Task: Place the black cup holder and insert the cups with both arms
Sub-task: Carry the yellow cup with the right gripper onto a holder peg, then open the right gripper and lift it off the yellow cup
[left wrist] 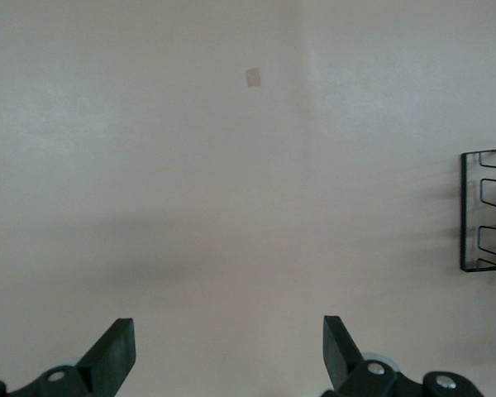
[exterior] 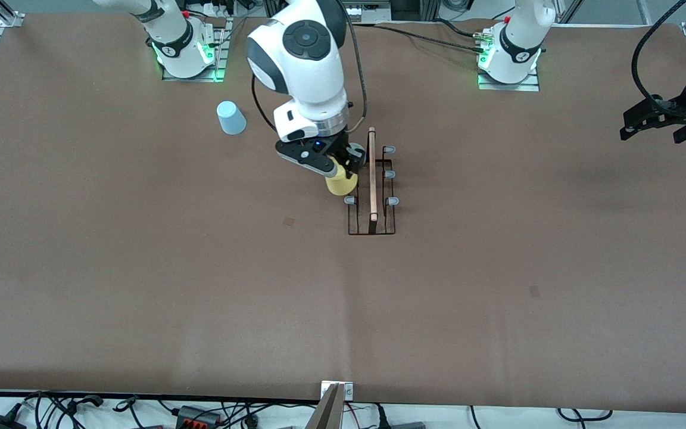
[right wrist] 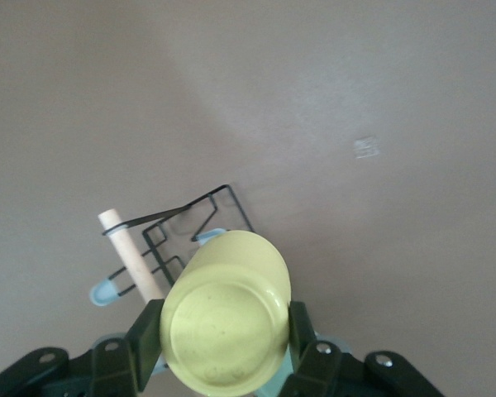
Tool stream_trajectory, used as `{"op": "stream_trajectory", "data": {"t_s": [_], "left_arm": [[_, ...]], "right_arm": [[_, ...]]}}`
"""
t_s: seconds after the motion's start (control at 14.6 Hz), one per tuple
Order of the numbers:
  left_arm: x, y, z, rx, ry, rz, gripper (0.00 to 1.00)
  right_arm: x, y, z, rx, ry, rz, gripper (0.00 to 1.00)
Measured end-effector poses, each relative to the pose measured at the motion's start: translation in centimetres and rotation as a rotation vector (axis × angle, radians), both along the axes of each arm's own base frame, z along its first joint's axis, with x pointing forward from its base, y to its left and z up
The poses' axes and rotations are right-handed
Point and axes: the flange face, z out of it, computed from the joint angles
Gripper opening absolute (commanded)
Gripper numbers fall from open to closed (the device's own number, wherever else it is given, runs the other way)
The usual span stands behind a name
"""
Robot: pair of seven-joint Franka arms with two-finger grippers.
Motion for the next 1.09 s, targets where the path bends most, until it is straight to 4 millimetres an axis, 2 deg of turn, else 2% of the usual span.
{"op": "stream_trajectory", "data": {"t_s": [0.27,0.48,0.68,0.75,0.82,0.89,1.09], "left_arm": [[0.1,0.7,-0.2,-0.020,0.004,0.018,1.00],[0.1,1.0,-0.3,-0.020,0.005,0.024,1.00],[0.1,1.0,-0.3,-0.021,0.005,0.024,1.00],[0.1,1.0,-0.3,-0.021,0.005,0.024,1.00],[0.1,0.9,-0.3,-0.021,0.005,0.022,1.00],[0.1,0.9,-0.3,-0.021,0.005,0.021,1.00],[0.1,0.9,-0.3,-0.021,0.005,0.021,1.00]], "right_arm": [[1.2,1.3,-2.2,0.021,-0.054,-0.001,0.27],[1.6,1.3,-2.9,0.014,-0.067,0.004,0.31],[1.7,1.4,-4.5,-0.013,-0.070,0.013,0.34],[1.8,1.5,-5.0,-0.014,-0.070,0.014,0.41],[1.8,1.5,-5.4,-0.012,-0.072,0.015,0.78],[1.9,1.6,-5.7,-0.006,-0.077,0.016,1.00],[2.3,1.5,-5.8,0.002,-0.086,0.011,1.00]]}}
